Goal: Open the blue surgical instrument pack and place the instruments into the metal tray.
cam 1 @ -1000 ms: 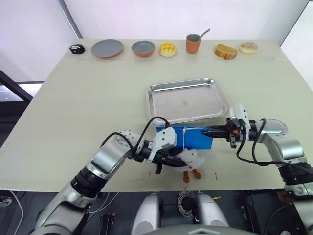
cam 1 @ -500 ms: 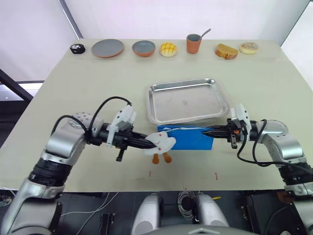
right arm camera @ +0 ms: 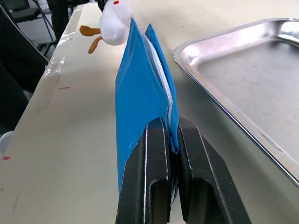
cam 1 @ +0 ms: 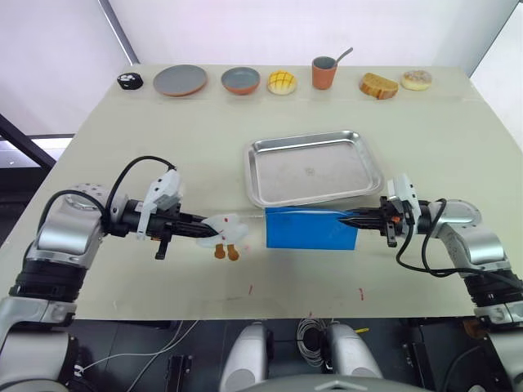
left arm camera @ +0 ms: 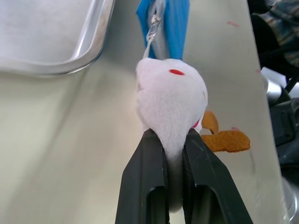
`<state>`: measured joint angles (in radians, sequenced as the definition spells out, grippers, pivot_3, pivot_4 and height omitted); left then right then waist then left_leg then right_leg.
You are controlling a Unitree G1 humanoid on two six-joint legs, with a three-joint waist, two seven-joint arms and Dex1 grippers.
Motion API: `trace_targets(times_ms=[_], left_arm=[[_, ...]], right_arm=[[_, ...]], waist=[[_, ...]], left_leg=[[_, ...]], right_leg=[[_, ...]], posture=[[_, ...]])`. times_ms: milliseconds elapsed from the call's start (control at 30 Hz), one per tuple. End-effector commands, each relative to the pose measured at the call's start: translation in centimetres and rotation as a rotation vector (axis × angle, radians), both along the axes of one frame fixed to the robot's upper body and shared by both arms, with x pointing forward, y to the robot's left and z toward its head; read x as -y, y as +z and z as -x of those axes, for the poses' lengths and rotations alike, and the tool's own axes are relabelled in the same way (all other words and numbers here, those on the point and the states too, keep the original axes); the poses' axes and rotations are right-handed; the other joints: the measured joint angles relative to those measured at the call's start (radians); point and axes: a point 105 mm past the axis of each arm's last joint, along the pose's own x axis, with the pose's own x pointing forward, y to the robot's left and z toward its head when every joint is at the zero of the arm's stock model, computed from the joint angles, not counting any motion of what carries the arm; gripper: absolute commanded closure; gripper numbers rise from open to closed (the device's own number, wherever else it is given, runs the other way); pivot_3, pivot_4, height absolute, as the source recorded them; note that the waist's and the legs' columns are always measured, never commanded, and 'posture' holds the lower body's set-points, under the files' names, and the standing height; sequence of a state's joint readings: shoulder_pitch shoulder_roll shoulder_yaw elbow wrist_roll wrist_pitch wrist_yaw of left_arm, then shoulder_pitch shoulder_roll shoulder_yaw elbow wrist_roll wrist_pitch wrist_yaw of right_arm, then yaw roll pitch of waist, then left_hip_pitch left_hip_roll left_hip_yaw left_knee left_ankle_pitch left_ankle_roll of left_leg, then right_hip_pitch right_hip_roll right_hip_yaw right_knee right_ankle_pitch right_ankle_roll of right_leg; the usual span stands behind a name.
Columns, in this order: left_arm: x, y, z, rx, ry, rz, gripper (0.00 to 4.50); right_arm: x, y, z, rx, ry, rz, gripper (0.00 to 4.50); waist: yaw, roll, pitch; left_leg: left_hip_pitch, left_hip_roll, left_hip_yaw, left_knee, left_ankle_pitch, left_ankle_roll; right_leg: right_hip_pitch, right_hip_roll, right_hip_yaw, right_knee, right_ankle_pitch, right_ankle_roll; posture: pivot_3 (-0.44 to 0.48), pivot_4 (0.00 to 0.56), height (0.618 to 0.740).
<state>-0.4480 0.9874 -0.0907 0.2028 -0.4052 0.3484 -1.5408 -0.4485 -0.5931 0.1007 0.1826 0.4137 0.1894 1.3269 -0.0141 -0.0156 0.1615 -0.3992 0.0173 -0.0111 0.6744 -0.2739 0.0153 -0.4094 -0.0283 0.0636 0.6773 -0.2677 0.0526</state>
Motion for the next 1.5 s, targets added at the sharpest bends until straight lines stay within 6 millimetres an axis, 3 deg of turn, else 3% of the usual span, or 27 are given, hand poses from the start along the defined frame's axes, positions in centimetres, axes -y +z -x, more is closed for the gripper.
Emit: trace_targets(times_ms=[33,467,600,967,1267,1500], left_arm=[[-0.9,-0.5,-0.1,0.019,-0.003,-0.072,4.45],[0.0,-5.6,-0.7,-0.024,-0.074,-0.222,4.45],[0.2,-5.9,-0.8,-0.025,-0.081,-0.222,4.45],[0.2,-6.3,-0.8,-0.026,-0.086,-0.216,4.45],[0.2,-6.8,-0.6,-0.026,-0.087,-0.208,4.45],[0.2,-7.0,-0.6,-0.024,-0.084,-0.202,4.45]], right_arm=[[1.2,0.6,-0.5,0.008,-0.046,-0.009,4.5],[0.4,2.0,-0.1,-0.009,-0.057,-0.107,4.5],[0.6,3.1,-0.2,-0.005,-0.09,-0.168,4.5],[1.0,9.1,0.2,-0.112,-0.082,-0.479,4.5],[0.9,11.0,0.7,-0.147,-0.061,-0.583,4.5],[0.8,10.4,0.9,-0.154,-0.066,-0.531,4.5]], waist=[[0.0,0.0,0.0],[0.001,0.002,-0.001],[0.003,0.004,-0.002],[0.008,0.005,-0.003],[0.011,0.005,-0.003],[0.011,0.005,-0.003]], left_leg=[[0.0,0.0,0.0,0.0,0.0,0.0],[0.0,0.0,0.0,0.0,0.0,0.0],[0.001,-0.001,0.0,0.0,0.0,0.0],[0.0,-0.002,-0.001,0.0,0.0,0.0],[0.0,-0.004,-0.003,0.0,0.0,0.0],[0.0,-0.004,-0.003,0.0,0.0,0.0]], right_leg=[[0.0,0.0,0.0,0.0,0.0,0.0],[0.0,0.0,0.0,0.001,0.0,0.0],[0.0,-0.001,0.0,0.001,0.0,0.0],[0.001,-0.002,0.0,0.001,0.0,0.0],[0.001,-0.004,-0.001,0.001,0.0,0.001],[0.001,-0.004,-0.002,0.001,0.0,0.001]], posture=[[0.0,0.15,0.74],[0.0,0.15,0.74],[0.0,0.15,0.74],[0.0,0.15,0.74],[0.0,0.15,0.74],[0.0,0.15,0.74]])
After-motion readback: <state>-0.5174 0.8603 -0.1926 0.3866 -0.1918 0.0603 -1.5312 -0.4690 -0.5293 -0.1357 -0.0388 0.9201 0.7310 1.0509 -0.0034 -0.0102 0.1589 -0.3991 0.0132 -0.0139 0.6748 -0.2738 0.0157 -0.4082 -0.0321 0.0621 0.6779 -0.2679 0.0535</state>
